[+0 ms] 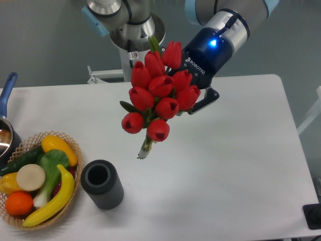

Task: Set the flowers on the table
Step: 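Carry the red tulip bunch with the gripper away from the basket, lowering it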

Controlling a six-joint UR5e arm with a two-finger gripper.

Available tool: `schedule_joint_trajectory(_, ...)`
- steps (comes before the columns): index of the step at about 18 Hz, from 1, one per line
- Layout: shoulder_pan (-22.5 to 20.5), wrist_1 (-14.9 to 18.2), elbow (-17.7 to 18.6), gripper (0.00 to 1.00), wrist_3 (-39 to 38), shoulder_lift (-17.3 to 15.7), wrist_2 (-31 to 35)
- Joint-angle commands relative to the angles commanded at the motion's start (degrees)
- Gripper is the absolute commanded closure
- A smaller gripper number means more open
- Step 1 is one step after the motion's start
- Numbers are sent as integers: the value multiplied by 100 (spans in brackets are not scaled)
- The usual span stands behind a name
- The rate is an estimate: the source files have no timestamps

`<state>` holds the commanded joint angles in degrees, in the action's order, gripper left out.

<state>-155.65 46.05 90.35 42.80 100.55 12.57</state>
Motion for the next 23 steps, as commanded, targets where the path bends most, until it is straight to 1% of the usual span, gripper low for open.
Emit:
schedule_joint_trajectory(6, 0, 0, -9, 49, -9, -17, 35)
schedule_joint_trajectory(13, 18, 26, 0, 49, -9, -149, 166)
schedule_joint_trajectory(15, 52, 26, 26, 49, 17, -246, 753)
schedule_joint_trajectory(18, 79, 9, -131, 49, 149, -132, 1421)
schedule_joint_trajectory(20, 70, 9, -88, 49, 150, -184, 1773)
schedule_joint_trajectory(23, 62, 26, 96, 49, 167, -342, 2529)
